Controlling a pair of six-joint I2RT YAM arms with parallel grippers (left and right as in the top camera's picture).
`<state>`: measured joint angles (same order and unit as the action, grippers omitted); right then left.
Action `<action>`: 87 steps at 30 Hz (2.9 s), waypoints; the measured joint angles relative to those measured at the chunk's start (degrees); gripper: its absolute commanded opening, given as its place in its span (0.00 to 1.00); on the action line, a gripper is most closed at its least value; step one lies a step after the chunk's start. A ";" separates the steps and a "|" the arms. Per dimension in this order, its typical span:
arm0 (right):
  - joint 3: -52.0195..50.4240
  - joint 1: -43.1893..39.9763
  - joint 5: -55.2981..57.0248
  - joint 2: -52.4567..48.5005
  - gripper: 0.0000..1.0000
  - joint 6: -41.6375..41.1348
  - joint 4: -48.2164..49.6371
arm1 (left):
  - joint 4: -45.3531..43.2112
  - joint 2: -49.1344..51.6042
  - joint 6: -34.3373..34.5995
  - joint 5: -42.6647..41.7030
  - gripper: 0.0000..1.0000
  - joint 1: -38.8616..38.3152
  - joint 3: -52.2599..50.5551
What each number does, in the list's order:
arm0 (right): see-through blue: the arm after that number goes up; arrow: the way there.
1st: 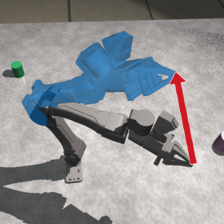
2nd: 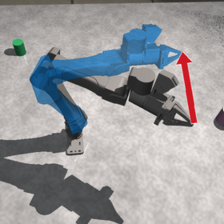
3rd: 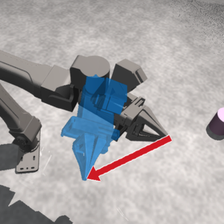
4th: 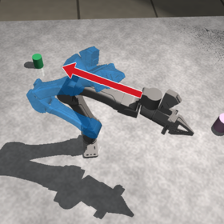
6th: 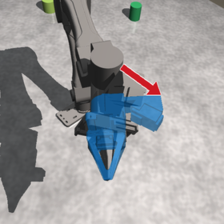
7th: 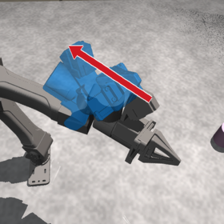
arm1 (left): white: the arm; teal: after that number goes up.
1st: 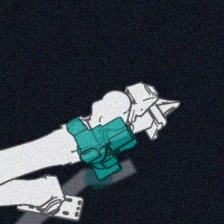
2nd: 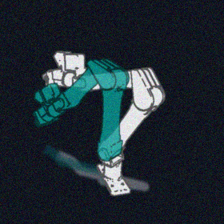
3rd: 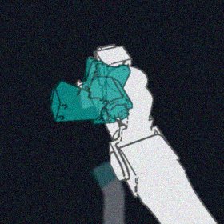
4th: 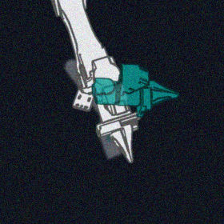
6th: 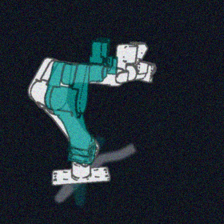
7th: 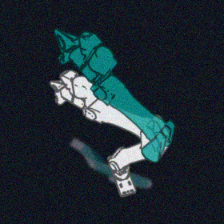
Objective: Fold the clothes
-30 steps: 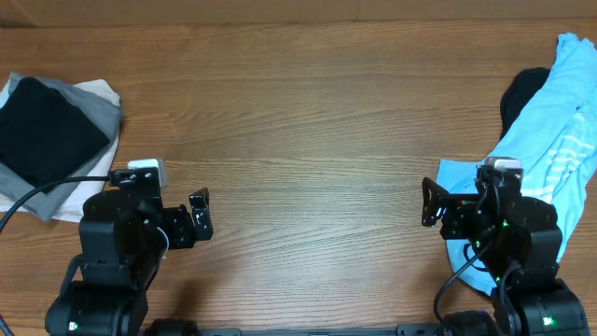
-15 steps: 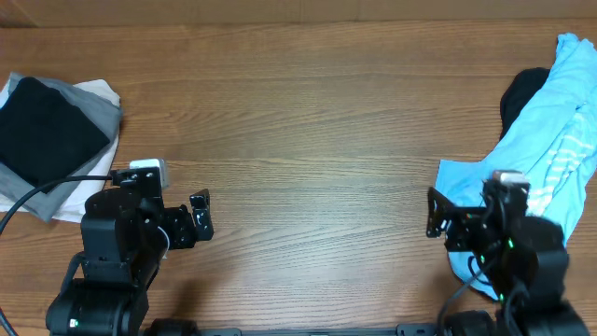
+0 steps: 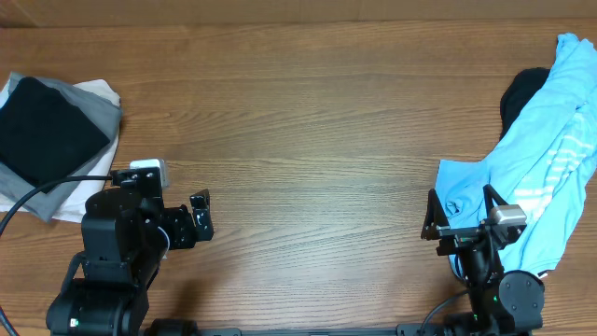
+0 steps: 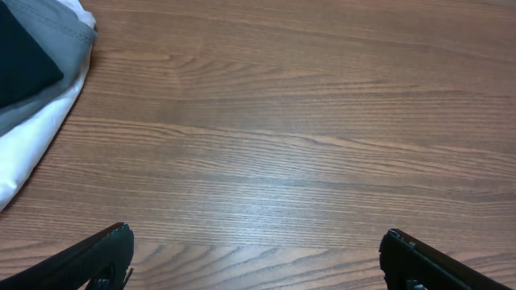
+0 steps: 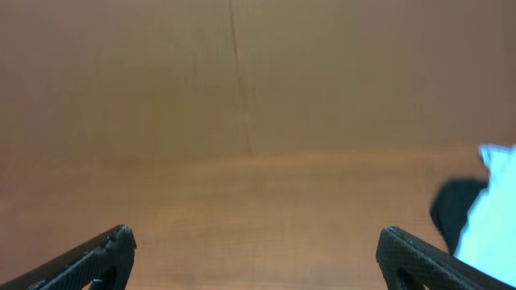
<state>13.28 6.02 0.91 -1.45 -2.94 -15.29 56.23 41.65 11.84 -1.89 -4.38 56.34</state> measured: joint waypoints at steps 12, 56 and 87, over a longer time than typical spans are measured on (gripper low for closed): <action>-12.24 0.00 -0.26 0.83 1.00 3.02 13.14 | 0.00 0.00 0.00 0.00 1.00 0.00 -0.04; -12.24 0.00 -0.68 0.81 1.00 3.78 10.08 | -26.58 -30.05 -1.97 6.25 1.00 1.05 -34.77; -12.24 0.00 -0.70 0.81 1.00 3.82 10.12 | -51.74 -40.89 -10.38 2.73 1.00 1.05 -55.87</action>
<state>1.04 6.02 0.21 -0.64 0.89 -5.17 4.49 0.75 1.45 0.84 -3.33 0.47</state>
